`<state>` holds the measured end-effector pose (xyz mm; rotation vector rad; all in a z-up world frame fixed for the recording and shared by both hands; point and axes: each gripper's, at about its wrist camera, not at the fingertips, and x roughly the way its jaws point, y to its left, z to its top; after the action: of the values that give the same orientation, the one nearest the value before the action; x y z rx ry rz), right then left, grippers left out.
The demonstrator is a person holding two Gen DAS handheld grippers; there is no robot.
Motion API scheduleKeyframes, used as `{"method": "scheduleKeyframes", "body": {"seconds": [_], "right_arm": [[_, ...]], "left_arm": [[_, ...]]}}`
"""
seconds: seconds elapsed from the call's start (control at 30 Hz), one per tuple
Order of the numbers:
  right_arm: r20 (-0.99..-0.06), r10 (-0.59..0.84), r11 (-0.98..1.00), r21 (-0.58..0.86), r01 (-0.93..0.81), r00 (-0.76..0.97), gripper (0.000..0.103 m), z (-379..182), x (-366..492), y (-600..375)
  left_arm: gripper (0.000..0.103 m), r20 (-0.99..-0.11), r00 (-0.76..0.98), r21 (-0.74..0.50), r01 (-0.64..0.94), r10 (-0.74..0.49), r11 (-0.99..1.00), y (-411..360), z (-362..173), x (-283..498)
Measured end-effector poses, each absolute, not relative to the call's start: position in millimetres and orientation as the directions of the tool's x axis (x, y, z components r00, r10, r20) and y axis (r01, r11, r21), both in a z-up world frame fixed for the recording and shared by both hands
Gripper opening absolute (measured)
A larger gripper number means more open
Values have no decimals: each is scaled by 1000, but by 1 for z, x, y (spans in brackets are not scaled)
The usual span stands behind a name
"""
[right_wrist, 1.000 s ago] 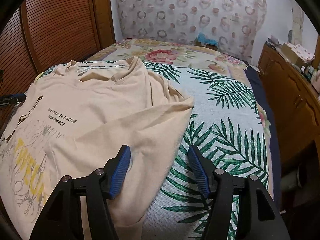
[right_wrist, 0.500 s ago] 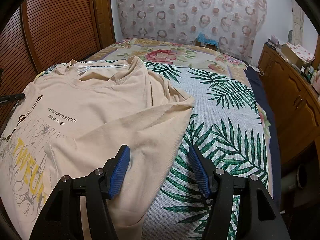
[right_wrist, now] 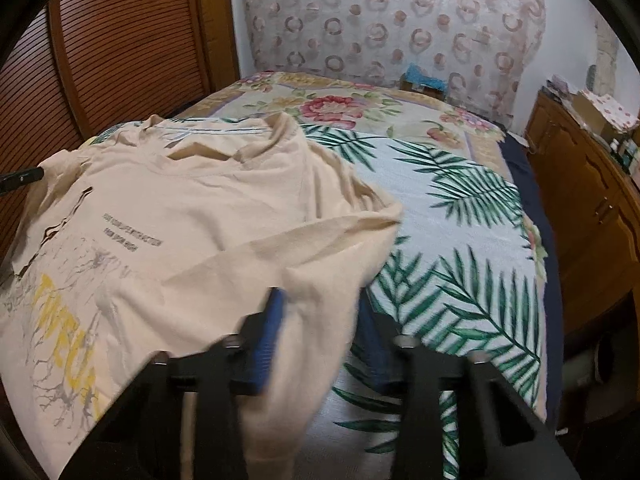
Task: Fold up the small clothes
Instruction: 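Grasp the shirt hem with the left gripper while the right gripper grasps it too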
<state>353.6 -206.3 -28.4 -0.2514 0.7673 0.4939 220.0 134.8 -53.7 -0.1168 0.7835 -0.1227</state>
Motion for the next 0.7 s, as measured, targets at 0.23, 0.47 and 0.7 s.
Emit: {"method": "scheduleKeyframes", "body": {"seconds": [0.23,0.47,0.7], "right_arm": [[-716,351,849,-28,-527,604,7,-28,355,-201],[-612,404,864,12,-503,680,6,-1,321,-217],[-519,448,857,15,-516,728,6,29,264,-238]], "left_arm": [[3,-670,714,-173,114,-202,978,113,-49,202],[3,-615,755,-184,145,-229,972,111,-23,170],[3,-551,802,-182,155,-231,971,118,4,125]]}}
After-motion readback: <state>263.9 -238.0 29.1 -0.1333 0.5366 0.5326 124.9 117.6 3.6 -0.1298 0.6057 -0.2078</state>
